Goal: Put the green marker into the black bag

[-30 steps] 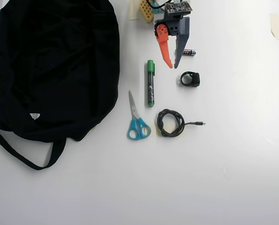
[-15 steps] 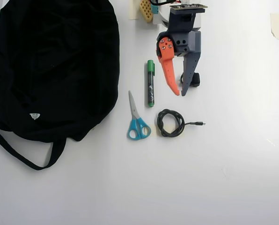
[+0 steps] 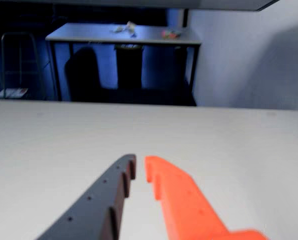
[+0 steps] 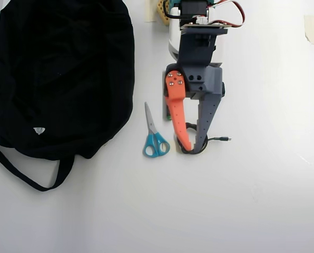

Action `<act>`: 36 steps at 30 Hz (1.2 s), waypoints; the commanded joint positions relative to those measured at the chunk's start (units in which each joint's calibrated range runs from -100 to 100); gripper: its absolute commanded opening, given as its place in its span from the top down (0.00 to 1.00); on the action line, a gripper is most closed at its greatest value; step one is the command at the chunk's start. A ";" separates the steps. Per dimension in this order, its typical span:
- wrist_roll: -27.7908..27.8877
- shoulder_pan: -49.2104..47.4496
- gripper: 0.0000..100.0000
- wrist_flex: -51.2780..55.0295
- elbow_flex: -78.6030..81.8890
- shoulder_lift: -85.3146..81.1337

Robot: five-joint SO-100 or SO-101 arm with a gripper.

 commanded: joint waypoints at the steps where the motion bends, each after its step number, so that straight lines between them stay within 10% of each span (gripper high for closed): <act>1: 0.17 -0.15 0.97 -0.94 -3.10 -0.71; 23: -0.36 -2.02 0.98 0.10 17.74 -16.97; 36: -1.35 -1.80 0.97 40.15 31.49 -35.39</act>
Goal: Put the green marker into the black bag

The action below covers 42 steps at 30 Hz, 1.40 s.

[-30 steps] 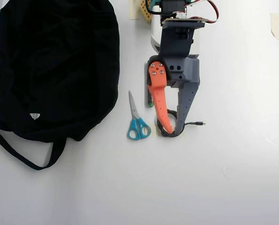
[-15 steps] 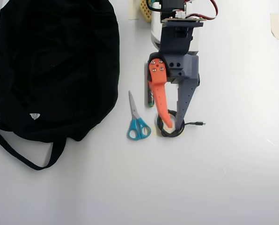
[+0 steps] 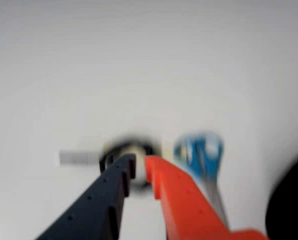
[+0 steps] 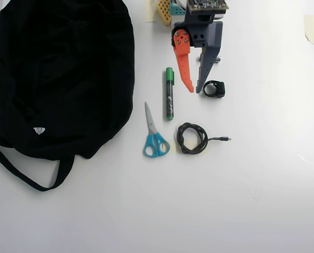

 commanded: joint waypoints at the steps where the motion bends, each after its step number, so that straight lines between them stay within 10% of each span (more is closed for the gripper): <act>1: -1.17 0.11 0.97 9.75 0.22 -1.85; 17: -1.33 0.56 0.97 28.53 0.31 -0.61; 42: -4.26 1.24 0.97 29.39 0.94 -1.77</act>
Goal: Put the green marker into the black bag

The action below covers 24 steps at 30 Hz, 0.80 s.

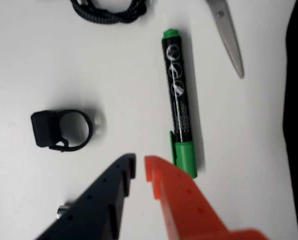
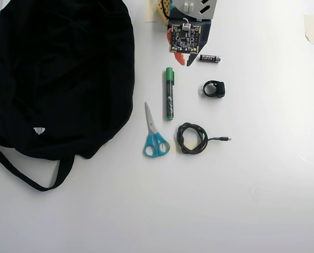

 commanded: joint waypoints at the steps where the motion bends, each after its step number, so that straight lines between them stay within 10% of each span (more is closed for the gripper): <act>1: 0.26 0.21 0.97 -0.06 -0.39 -1.44; 14: 3.56 2.38 0.97 -0.67 4.37 -0.44; 24: 6.29 6.12 0.78 -0.75 10.21 -0.19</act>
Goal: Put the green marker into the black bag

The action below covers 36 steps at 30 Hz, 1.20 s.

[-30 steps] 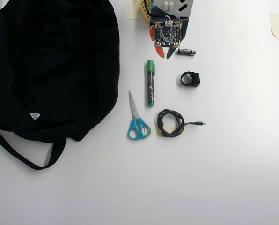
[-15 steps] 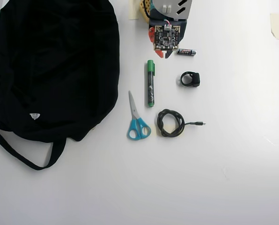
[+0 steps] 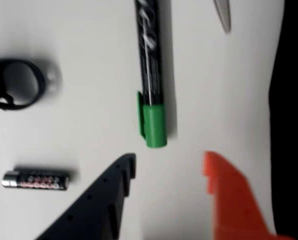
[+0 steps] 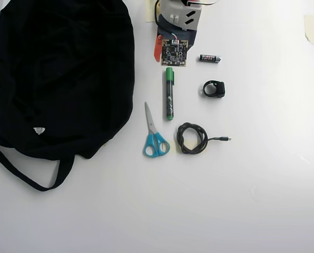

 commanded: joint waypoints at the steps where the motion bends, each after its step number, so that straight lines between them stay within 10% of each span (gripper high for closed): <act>1: 0.38 0.75 0.78 -0.58 0.97 -0.19; 36: -0.14 -4.26 0.70 -15.65 -9.10 29.68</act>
